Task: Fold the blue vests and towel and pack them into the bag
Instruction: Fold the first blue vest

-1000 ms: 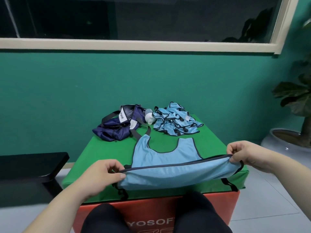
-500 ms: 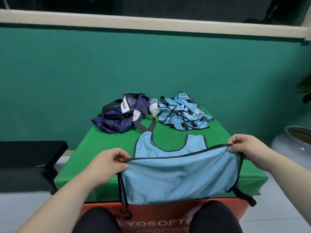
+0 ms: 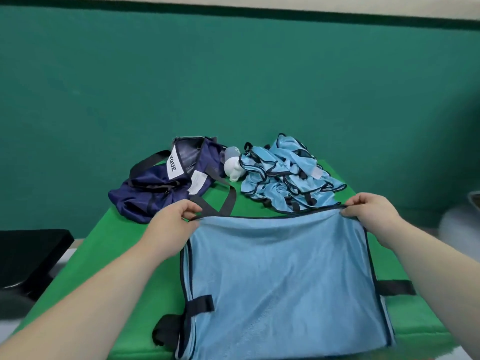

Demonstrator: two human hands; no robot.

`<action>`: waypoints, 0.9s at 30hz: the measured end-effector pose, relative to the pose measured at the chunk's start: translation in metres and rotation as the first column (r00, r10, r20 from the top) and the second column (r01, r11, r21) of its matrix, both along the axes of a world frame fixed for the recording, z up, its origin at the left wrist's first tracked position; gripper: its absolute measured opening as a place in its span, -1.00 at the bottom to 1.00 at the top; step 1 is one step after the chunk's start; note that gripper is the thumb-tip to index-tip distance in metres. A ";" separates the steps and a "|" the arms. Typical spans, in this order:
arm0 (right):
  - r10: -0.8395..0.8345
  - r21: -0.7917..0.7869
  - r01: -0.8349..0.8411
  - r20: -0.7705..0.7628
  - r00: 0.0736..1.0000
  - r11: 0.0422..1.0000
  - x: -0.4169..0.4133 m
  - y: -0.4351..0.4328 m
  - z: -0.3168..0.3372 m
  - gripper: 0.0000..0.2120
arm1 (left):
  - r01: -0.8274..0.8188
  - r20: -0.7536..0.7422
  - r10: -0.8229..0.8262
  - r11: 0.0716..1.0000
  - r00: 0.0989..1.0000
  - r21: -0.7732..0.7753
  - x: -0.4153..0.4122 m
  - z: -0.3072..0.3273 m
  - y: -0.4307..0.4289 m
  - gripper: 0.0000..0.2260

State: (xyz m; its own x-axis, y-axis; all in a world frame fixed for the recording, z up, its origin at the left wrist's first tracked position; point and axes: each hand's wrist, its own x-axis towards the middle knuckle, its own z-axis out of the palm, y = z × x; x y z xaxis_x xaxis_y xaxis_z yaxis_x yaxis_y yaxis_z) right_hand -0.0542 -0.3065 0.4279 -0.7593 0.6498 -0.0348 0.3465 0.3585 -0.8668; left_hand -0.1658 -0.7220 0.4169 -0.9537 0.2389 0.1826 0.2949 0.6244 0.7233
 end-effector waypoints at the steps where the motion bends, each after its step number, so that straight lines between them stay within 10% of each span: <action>1: -0.006 0.035 0.006 0.004 1.000 0.999 -0.014 0.003 -0.001 -0.87 | -0.019 0.003 0.019 1.000 1.000 -0.010 -0.014 -0.002 0.006 -0.80; 12: 0.239 0.621 -0.352 0.261 0.935 0.700 -0.018 -0.065 -0.086 -0.65 | 0.029 0.006 -0.028 0.999 1.000 -0.026 0.015 -0.055 0.000 -0.80; 18: 0.468 0.654 -0.468 0.191 0.863 0.595 0.028 -0.140 -0.130 -0.70 | 0.145 -0.033 -0.152 0.978 0.988 -0.147 0.092 -0.084 -0.023 -0.85; 27: 0.396 0.608 -0.578 0.421 0.816 0.544 0.045 -0.202 -0.139 -0.23 | 0.069 -0.098 -0.130 0.879 0.987 -0.471 0.138 -0.095 -0.049 -0.65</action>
State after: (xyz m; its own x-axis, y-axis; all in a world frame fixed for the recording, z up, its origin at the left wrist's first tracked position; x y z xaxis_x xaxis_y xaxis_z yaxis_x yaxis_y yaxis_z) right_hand -0.0094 -0.5086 0.2889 -0.9955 0.0787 0.0520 0.0655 0.9735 -0.2193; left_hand -0.0282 -0.7705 0.3216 -0.8977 0.4175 0.1406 0.4404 0.8422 0.3112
